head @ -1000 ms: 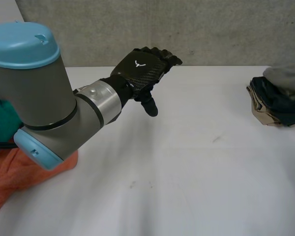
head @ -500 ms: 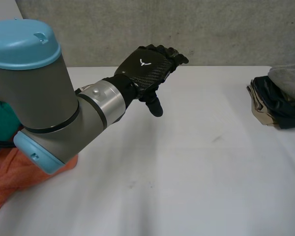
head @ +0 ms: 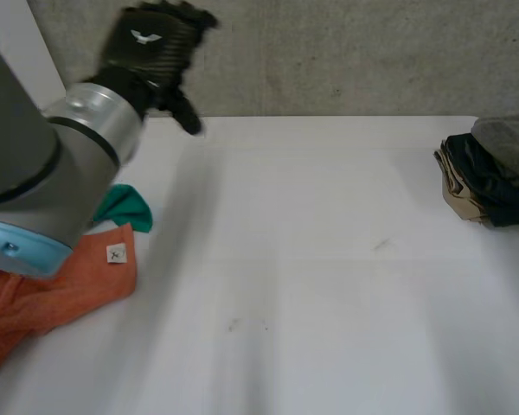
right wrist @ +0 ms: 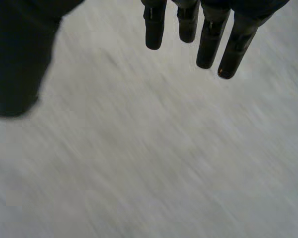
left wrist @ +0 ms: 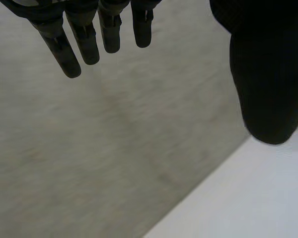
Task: Fold the laundry.
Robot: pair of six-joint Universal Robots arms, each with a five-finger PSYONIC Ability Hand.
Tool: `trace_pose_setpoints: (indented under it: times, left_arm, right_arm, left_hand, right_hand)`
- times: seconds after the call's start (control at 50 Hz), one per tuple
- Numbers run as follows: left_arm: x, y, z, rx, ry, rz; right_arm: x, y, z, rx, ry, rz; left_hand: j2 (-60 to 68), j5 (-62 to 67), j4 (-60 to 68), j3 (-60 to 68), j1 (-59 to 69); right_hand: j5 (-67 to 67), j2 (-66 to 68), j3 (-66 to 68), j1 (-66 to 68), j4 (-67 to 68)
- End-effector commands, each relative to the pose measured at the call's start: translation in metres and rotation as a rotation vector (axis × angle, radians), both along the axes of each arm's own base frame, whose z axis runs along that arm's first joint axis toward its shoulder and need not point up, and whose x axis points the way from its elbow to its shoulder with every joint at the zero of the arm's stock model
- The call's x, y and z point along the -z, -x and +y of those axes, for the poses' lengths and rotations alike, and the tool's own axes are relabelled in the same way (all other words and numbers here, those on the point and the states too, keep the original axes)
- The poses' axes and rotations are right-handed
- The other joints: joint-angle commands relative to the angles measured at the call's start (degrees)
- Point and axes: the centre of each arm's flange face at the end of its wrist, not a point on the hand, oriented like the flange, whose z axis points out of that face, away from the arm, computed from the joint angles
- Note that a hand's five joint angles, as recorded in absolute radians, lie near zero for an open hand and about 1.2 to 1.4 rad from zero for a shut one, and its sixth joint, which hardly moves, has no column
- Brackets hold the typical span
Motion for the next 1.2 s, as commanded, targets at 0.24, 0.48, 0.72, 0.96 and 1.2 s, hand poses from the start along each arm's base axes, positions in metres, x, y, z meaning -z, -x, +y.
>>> trace_pose_setpoints:
  times: [0.24,0.48,0.72,0.96,1.2]
  left_arm:
    - [0.137,-0.181,-0.128,-0.492,-0.185,-0.568]
    - [0.184,-0.191,-0.164,-0.418,-0.212,-0.553]
    - [0.041,-0.103,-0.118,-0.362,0.205,-0.130]
    - [0.042,0.047,-0.007,0.197,0.015,0.221]
    - [0.132,0.135,0.052,0.430,-0.199,0.180]
  right_arm:
    - [0.174,-0.155,0.152,-0.569,-0.587,0.247]
    - [0.198,-0.149,0.157,-0.491,-0.613,0.371]
    - [0.191,-0.138,0.144,-0.418,-0.599,0.338]
    - [0.169,-0.107,0.117,-0.179,-0.571,0.237]
    - [0.164,-0.089,0.102,-0.105,-0.580,0.166]
  left_hand:
    - [-0.6,-1.4,-0.5,-1.0,0.3]
    - [68.2,67.4,68.3,67.8,69.0]
    - [68.2,67.4,68.3,67.8,69.0]
    - [68.2,67.4,68.3,67.8,69.0]
    - [39.1,38.3,39.2,38.7,39.9]
  right_hand:
    - [-6.7,0.6,-5.1,-2.3,-6.2]
    - [-6.7,0.6,-5.1,-2.3,-6.2]
    - [-6.7,0.6,-5.1,-2.3,-6.2]
    - [-6.7,0.6,-5.1,-2.3,-6.2]
    - [-6.7,0.6,-5.1,-2.3,-6.2]
